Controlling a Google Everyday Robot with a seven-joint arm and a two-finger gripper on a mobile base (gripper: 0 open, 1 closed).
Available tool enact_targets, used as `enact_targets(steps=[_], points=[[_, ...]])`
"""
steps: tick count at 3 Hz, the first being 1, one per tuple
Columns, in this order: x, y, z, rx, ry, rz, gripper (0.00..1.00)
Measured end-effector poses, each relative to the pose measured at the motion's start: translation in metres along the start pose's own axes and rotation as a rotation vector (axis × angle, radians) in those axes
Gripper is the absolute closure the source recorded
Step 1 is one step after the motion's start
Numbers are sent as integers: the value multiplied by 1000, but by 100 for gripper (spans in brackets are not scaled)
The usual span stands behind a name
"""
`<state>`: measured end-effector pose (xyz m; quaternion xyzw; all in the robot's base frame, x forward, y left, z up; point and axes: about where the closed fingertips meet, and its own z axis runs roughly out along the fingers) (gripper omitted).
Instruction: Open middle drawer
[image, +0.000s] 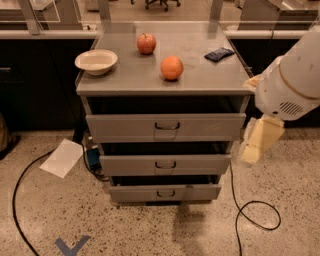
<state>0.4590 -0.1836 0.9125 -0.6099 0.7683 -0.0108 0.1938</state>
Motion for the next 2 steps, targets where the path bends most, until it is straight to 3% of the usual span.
enact_targets(steps=[2], points=[[-6,10,126,-41,-100,38,0]])
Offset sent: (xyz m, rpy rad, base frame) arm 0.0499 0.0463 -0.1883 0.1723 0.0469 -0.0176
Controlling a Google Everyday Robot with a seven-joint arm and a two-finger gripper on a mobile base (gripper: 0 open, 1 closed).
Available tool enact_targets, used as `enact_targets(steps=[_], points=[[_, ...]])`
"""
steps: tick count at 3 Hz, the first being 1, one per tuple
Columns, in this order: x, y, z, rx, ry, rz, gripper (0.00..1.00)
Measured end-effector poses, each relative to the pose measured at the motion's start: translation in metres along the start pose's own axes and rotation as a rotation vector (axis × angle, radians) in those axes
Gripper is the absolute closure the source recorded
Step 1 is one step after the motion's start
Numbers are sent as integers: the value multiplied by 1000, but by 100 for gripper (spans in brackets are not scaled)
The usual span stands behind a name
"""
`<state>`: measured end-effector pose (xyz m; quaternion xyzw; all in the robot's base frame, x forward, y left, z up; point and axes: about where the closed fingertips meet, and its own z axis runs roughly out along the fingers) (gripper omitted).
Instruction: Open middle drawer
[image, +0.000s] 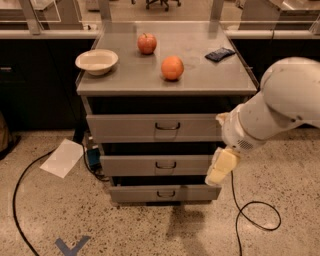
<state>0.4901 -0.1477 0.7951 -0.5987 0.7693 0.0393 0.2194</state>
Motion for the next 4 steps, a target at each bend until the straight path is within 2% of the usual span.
enact_targets(steps=[1,2,3,4], points=[[27,1,48,-37,-55,90,0],[27,1,48,-37,-55,90,0],[30,0,75,-61,-84,98,0],[31,-4,117,-84,-119,99,0]])
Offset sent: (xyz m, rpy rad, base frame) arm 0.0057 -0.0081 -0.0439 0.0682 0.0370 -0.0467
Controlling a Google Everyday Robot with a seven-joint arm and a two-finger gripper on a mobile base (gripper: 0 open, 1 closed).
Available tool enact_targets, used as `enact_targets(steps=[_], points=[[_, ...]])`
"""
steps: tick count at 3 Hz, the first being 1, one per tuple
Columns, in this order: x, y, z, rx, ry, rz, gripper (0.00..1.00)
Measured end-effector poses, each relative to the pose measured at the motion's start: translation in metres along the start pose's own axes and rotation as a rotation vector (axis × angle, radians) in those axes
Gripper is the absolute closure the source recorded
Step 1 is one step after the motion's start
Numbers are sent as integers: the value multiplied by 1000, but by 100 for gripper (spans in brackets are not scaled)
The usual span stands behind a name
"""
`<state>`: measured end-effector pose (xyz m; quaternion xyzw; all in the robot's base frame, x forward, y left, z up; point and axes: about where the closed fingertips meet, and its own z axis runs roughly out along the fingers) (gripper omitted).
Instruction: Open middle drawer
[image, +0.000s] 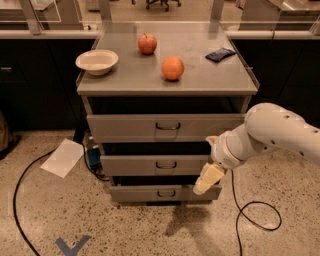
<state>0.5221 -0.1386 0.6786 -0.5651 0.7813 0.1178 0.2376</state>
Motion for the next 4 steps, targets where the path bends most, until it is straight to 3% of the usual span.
enact_targets(steps=[1,3,4], points=[[14,-16,51,3,-27,24,0],[58,-39,134,57,-29,97,0],[75,-51,174,26,-44,124,0]])
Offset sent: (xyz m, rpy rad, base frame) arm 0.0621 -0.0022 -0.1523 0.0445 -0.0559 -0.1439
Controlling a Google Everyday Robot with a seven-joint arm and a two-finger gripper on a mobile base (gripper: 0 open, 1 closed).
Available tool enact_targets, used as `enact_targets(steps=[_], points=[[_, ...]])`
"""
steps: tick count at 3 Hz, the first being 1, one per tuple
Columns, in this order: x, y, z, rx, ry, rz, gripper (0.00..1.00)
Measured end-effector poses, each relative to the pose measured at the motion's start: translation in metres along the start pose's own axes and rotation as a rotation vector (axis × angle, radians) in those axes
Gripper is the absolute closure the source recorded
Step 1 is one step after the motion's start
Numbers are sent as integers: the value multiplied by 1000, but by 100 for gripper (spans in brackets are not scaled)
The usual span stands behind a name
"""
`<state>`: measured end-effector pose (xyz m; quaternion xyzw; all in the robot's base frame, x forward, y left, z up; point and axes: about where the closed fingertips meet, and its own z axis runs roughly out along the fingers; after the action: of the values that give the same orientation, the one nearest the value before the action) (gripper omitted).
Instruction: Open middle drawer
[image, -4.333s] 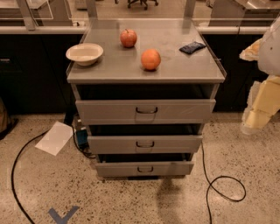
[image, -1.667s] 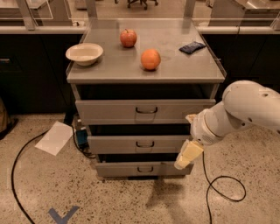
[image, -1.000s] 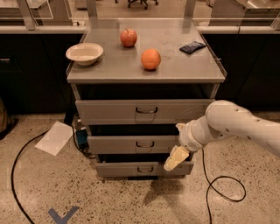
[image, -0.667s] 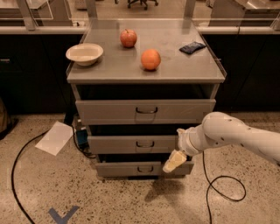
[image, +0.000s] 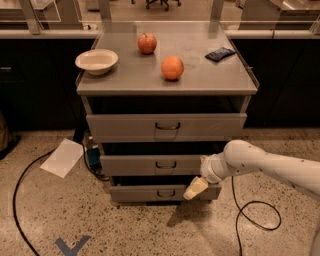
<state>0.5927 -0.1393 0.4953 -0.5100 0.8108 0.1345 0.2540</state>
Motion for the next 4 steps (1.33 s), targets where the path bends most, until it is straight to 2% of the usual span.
enact_targets(steps=[2,3,4], points=[[0,-7,8,5,-13,-2,0],[-3,-23,32,-35,-20,-19,0],[-12,-51,56,-69,-33,-26,0]])
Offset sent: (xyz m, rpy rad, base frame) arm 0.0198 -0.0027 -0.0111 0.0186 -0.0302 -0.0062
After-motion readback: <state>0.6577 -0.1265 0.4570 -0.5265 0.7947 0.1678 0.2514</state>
